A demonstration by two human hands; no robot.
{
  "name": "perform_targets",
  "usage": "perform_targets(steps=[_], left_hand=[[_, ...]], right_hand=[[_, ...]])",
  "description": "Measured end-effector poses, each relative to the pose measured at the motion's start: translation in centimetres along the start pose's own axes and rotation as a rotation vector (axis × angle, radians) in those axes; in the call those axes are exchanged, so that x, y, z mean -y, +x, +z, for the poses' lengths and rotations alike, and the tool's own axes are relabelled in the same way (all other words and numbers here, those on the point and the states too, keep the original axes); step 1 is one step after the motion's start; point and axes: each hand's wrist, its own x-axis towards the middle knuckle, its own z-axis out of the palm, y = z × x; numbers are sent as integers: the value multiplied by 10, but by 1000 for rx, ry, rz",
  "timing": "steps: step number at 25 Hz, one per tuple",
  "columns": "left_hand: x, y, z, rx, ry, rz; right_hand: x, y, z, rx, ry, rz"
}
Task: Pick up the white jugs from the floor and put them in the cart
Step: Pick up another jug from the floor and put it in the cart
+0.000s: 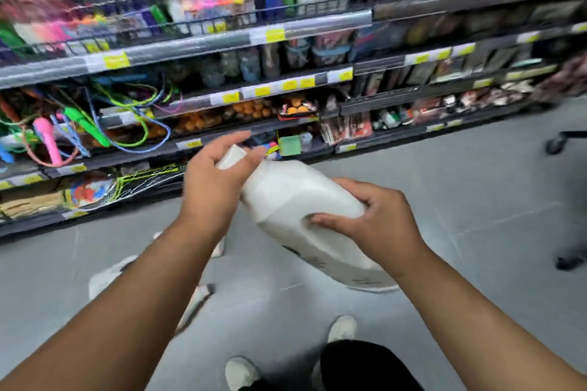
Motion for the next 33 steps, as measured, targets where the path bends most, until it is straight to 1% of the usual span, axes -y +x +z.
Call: perform_targets(steps=[2, 3, 9, 14, 20, 25, 28, 30, 33], left_hand=[[-31, -2, 39, 48, 34, 32], [-47, -2, 69, 95, 31, 56], [-105, -22, 273, 378, -95, 88], [-134, -23, 425, 661, 70, 180], [-152, 7, 599, 978, 146, 224], [-178, 33, 761, 1254, 261, 375], [-199, 32, 848, 1381, 275, 462], [-211, 20, 911, 1437, 289, 513], [-219, -6, 999, 1506, 302, 533]], right_hand=[[4, -10, -47, -55, 27, -5], [-2, -15, -76, -108, 39, 9], [-65, -41, -249, -338, 119, 83], [-117, -51, -380, -484, 152, 174], [-184, -31, -498, -685, 199, 288], [-233, -5, -592, -922, 172, 388], [-253, -2, -645, -1049, 151, 436], [-273, -8, -687, -1126, 136, 463], [-310, -23, -749, -1194, 131, 489]])
